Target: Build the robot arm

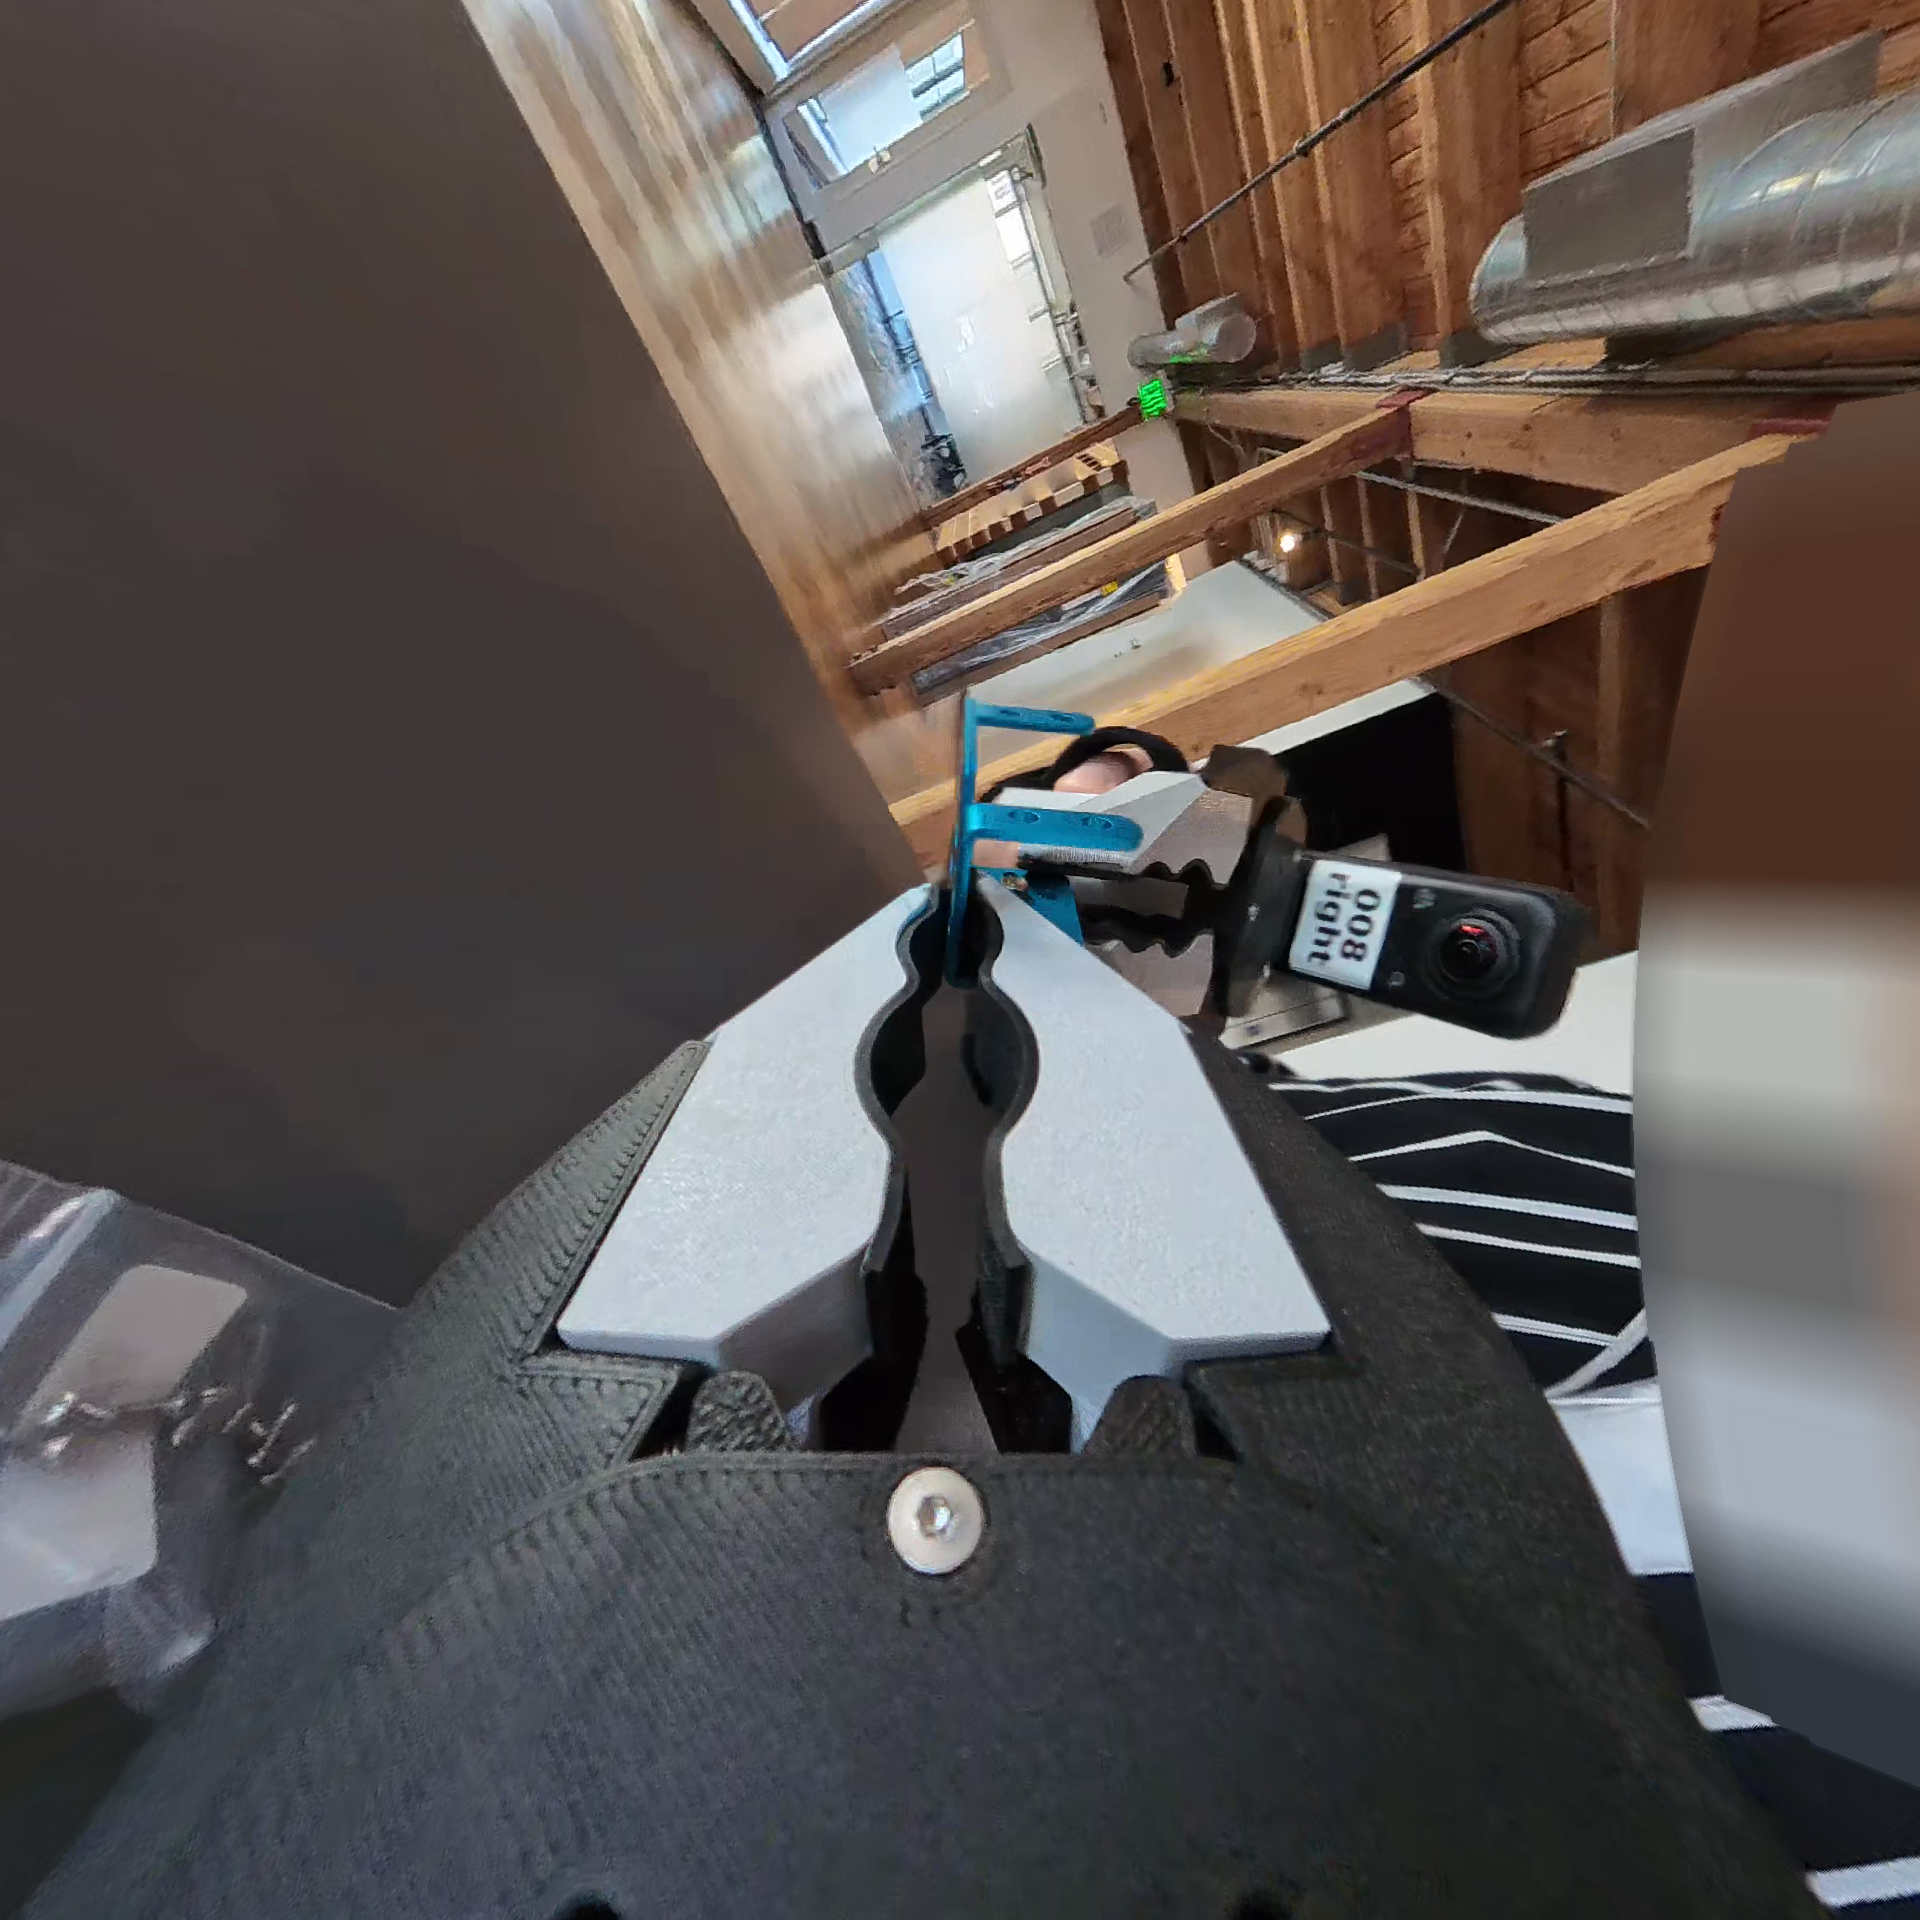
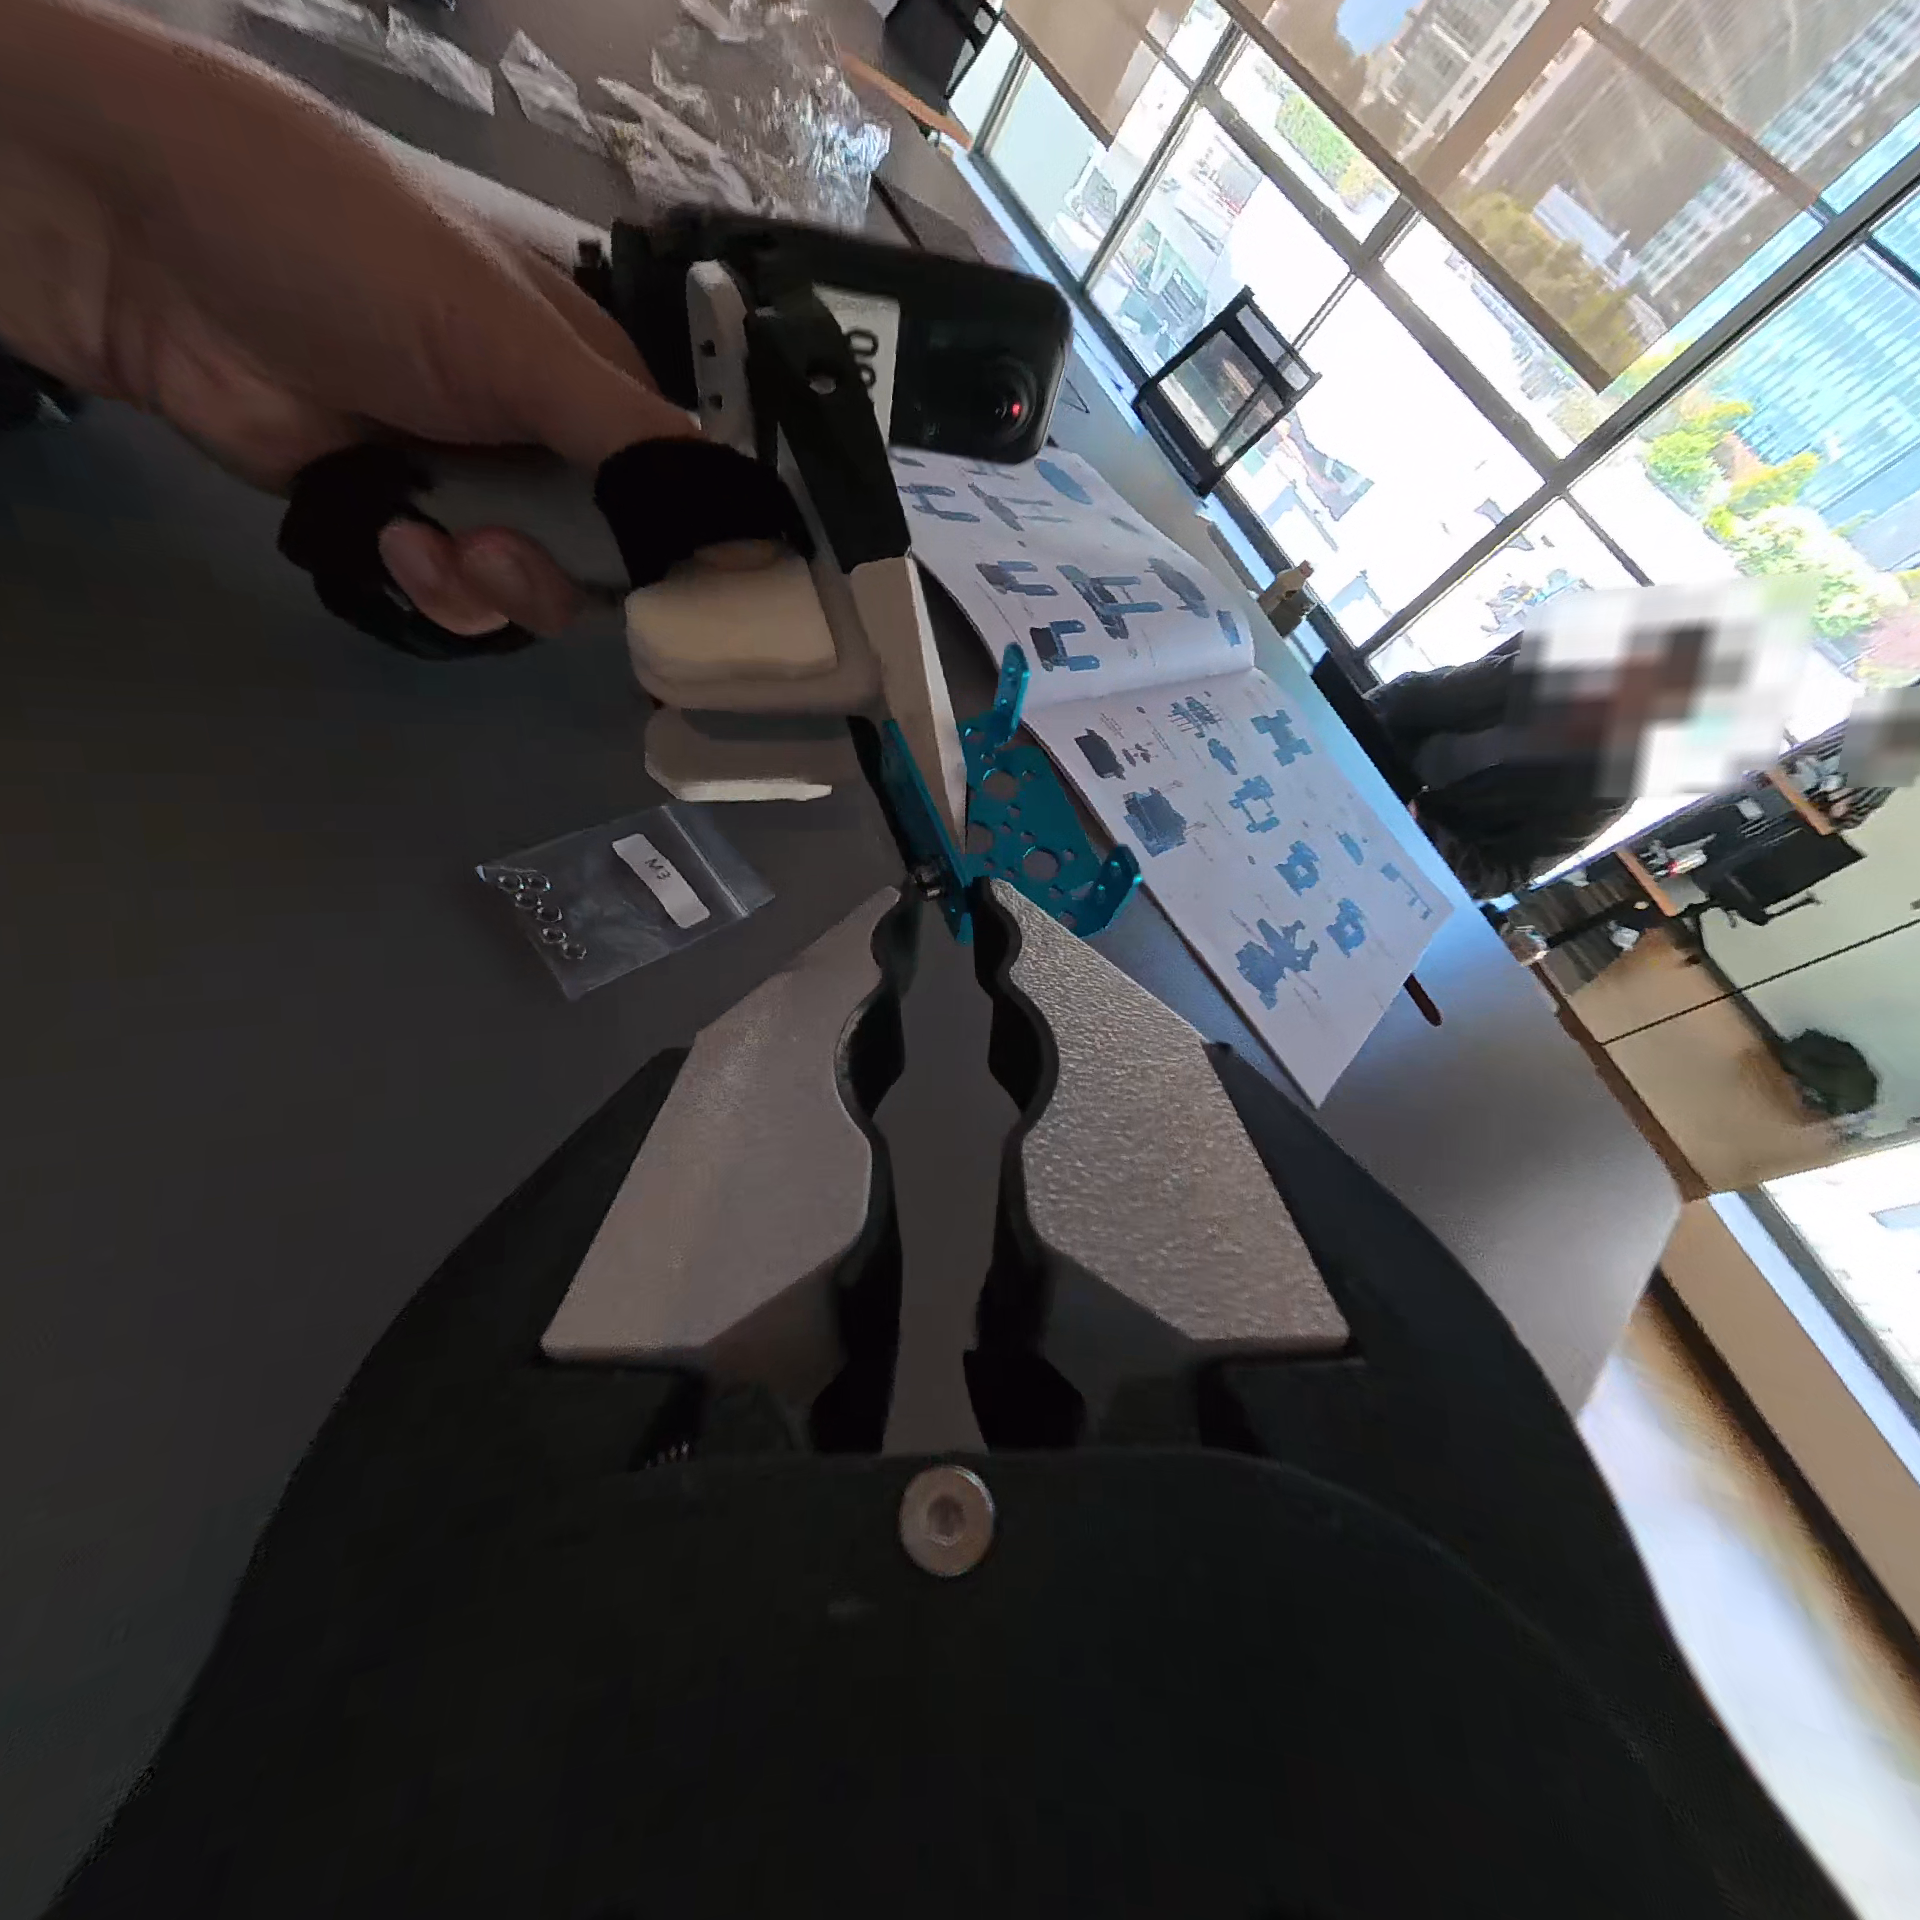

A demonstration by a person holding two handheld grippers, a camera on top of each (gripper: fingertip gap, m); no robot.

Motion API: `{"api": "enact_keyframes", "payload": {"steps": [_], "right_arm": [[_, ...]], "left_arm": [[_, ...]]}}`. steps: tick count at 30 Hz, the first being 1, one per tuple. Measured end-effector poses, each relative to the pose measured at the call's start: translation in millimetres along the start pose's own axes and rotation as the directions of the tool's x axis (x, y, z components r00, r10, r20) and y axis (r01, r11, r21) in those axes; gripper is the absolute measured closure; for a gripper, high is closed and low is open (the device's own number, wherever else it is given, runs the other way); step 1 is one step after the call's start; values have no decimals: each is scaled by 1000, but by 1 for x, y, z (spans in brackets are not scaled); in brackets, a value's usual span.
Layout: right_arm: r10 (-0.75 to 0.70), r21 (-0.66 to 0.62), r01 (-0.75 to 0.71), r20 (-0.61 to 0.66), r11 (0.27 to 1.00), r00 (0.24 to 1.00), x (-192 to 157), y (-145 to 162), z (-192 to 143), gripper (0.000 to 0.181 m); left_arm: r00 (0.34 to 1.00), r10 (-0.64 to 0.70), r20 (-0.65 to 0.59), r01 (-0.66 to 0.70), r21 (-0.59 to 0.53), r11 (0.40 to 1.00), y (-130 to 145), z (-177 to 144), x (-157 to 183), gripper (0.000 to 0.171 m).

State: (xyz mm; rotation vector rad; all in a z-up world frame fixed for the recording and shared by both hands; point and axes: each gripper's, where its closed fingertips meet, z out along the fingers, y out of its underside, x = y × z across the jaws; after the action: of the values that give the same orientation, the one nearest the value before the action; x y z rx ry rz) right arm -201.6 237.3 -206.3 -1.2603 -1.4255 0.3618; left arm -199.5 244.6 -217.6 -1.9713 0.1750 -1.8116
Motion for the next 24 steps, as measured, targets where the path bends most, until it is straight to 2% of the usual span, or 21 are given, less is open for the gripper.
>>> {"api": "enact_keyframes", "payload": {"steps": [6,11,18,21,22,24], "right_arm": [[163,63,-168,78,984,984,2,-7,-5,175],[308,111,-329,167,938,937,3,-13,-8,179],[418,123,-458,257,880,871,2,-13,-10,179],[542,124,-598,307,792,782,10,-13,-13,180],[604,117,-666,329,737,726,15,-11,-14,180],[718,93,-813,419,575,556,23,-10,-18,180]], "left_arm": [[991,-70,-113,72,18,997,-3,0,10,168],[967,-145,-208,155,28,988,-5,-1,17,165],[972,-142,-188,150,25,988,-4,-2,15,166],[983,-120,-141,130,62,990,-11,-9,10,156],[987,-106,-120,116,82,990,-15,-13,8,153],[995,-71,-71,79,118,990,-23,-21,5,144]]}}
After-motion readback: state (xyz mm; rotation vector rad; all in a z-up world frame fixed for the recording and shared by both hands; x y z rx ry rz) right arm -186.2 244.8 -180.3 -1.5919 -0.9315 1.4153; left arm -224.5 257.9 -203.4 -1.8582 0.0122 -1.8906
